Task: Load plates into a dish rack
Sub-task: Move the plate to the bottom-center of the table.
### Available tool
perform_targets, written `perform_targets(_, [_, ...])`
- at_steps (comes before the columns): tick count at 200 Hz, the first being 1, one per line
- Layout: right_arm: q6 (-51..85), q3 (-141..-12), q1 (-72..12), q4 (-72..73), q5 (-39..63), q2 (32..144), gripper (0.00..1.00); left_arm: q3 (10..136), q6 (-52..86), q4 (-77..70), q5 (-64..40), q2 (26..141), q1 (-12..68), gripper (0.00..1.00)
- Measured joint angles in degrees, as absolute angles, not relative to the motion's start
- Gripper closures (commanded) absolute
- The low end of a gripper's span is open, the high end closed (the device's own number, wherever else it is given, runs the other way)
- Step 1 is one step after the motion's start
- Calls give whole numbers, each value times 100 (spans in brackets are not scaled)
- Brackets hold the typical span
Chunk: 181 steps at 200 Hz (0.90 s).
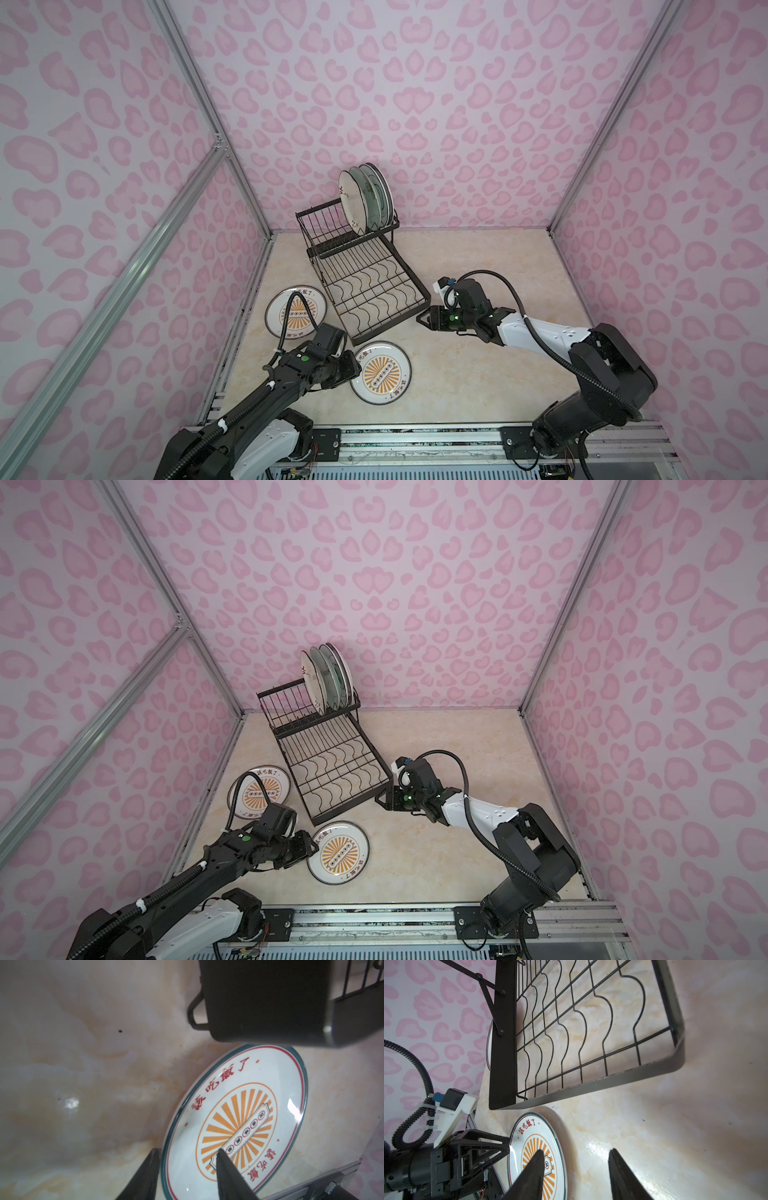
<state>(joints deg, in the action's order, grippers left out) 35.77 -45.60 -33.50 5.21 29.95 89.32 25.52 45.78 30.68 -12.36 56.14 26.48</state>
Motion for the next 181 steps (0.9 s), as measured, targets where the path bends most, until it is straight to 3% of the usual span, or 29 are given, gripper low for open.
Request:
perform_targets(114, [3824,-3564,-3218,895,3109,8611,48,2670,4644,2812,-1214,5902,2928,54])
perform_targets(181, [4123,-3437,-3850,1262,3323,8932,49,2604,4644,2735,-1199,5924,2936,54])
